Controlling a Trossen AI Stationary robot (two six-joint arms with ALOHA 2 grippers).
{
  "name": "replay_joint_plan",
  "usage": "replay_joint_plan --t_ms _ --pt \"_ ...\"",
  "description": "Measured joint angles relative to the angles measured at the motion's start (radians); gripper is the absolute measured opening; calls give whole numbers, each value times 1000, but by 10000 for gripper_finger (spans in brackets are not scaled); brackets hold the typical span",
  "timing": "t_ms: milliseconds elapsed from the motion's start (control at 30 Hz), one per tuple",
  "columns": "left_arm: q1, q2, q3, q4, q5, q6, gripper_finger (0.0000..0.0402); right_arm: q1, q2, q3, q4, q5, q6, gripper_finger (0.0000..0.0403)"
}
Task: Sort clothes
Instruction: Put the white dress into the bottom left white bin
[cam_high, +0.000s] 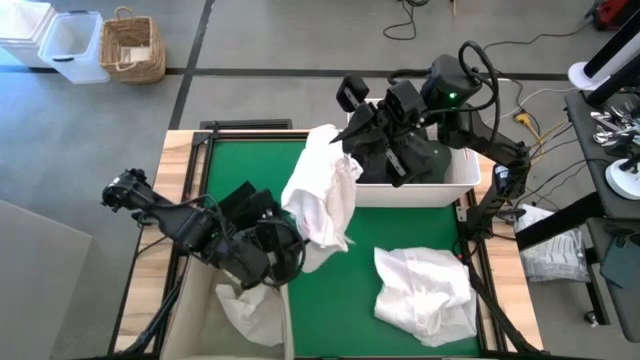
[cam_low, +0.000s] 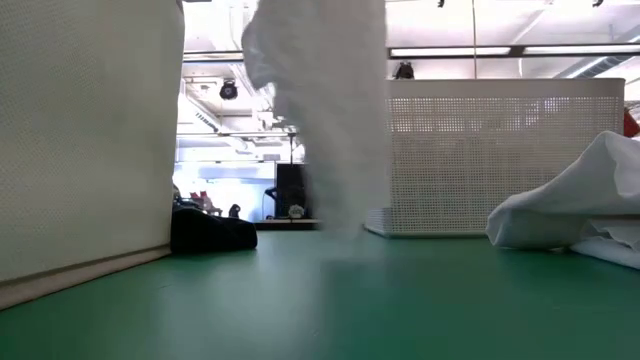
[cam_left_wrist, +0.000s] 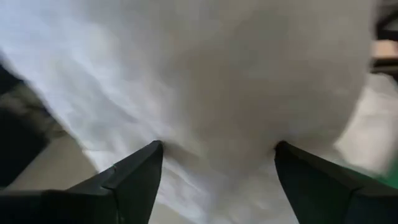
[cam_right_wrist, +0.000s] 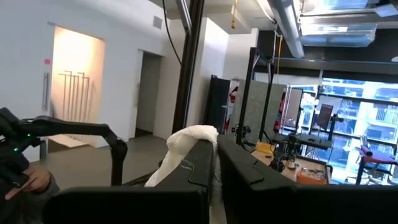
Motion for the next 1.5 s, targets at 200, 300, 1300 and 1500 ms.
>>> replay_joint_plan --t_ms 200,300,1300,1500 --pt "10 1 0 5 -49 5 313 0 0 0 1 1 0 12" --pt "10 1 0 6 -45 35 318 0 0 0 -1 1 -1 12" --pt "42 1 0 74 57 142 18 0 2 -1 -125 0 -53 13" --pt "36 0 0 84 46 138 4 -4 -3 -1 -218 1 -52 13"
